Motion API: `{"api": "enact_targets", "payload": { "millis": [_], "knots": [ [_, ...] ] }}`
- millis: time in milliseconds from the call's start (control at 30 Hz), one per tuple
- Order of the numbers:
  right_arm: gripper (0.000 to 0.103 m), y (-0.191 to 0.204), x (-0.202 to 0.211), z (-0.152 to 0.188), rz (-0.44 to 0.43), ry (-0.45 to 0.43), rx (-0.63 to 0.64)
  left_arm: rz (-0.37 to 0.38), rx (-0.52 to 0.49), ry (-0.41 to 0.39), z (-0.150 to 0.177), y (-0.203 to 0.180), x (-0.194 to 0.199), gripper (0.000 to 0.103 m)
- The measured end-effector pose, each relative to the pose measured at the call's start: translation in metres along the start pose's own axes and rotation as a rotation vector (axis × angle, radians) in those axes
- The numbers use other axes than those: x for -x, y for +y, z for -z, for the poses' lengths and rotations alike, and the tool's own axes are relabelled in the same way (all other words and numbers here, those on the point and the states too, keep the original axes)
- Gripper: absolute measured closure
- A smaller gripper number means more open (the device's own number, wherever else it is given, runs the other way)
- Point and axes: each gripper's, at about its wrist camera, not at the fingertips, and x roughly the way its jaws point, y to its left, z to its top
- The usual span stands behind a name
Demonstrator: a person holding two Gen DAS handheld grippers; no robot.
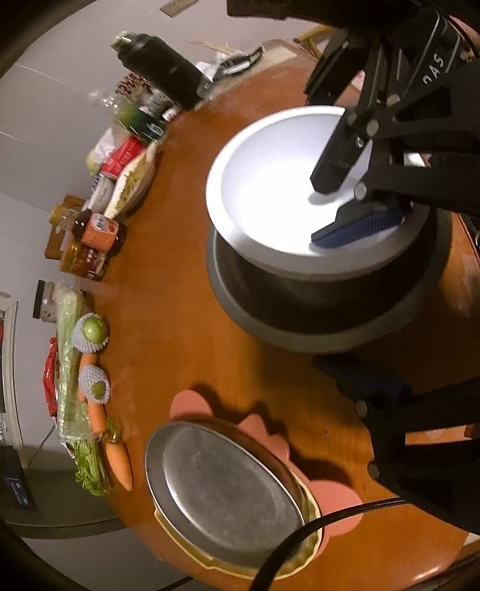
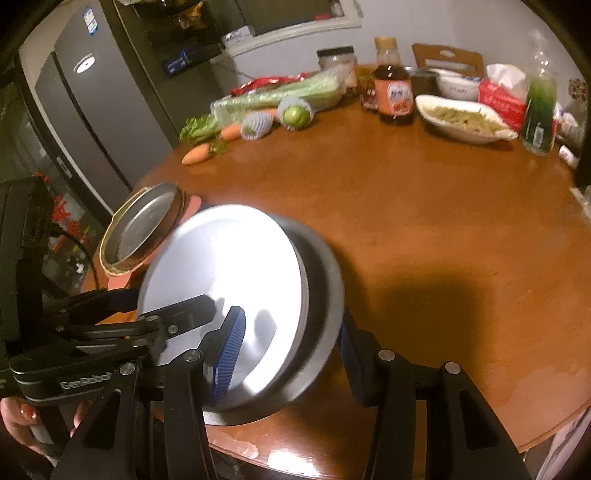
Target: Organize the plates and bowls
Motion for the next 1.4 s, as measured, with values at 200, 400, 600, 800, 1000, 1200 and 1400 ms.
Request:
{"api": "enact_targets", "payload": {
  "millis": [200,400,600,800,1000,1200,1400],
  "knots": [
    [0.055,0.006,0.001,0.000,0.009,-0.020,0.026,-0.021,-0.011,-0.009,0.002,-0.003,0.003,0.051],
    [0.056,0.011,0.005,-0.003,0.009,-0.039,0.039,-0.027,-0.007,-0.024,0.002,0.000,0.009,0.051],
    [0.058,0.020,0.009,-0.007,0.013,-0.063,0.062,-0.036,0.001,-0.053,0.001,0.007,0.022,0.051],
    [0.059,0.039,0.014,-0.018,0.000,-0.097,0.101,-0.050,0.032,-0.095,0.000,0.024,0.041,0.051],
    [0.059,0.071,0.010,-0.033,-0.024,-0.109,0.150,-0.093,0.056,-0.137,-0.005,0.049,0.063,0.051],
    [0.059,0.106,0.003,-0.048,-0.056,-0.128,0.186,-0.130,0.074,-0.175,-0.013,0.078,0.087,0.051],
    [0.059,0.138,-0.011,-0.067,-0.081,-0.132,0.223,-0.175,0.093,-0.191,-0.026,0.107,0.094,0.051]
  ]
}}
